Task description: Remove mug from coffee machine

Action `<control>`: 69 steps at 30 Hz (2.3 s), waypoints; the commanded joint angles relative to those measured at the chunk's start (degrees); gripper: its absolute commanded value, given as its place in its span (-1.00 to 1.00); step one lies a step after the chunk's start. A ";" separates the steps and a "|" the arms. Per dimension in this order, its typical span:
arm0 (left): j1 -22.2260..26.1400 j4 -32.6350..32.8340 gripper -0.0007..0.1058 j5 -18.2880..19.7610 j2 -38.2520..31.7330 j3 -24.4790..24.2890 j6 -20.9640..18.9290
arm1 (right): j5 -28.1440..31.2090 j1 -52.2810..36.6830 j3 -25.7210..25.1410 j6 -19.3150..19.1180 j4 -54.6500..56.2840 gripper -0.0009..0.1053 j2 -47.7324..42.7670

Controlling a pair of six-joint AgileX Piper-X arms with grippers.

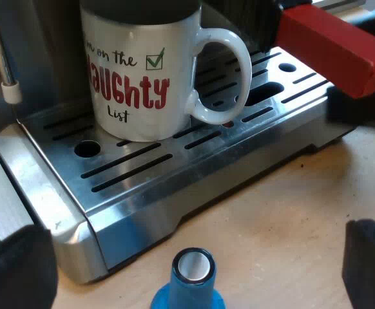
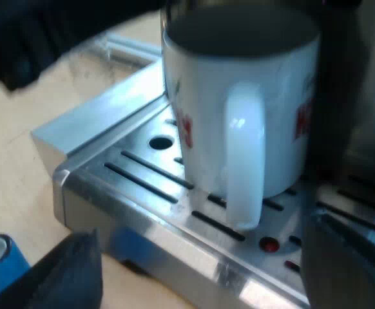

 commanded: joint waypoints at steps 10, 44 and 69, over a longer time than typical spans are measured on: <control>-0.26 -1.95 0.71 0.37 0.20 -0.24 0.33 | 6.25 0.07 -6.59 0.43 -8.57 0.26 11.13; -0.26 -2.24 0.71 0.37 0.20 -0.24 0.33 | 8.57 -1.66 -16.41 3.82 -2.91 -0.98 18.28; -0.26 -2.24 0.71 0.37 0.20 -0.24 0.33 | 8.78 -0.84 -9.79 4.77 8.23 -0.98 5.58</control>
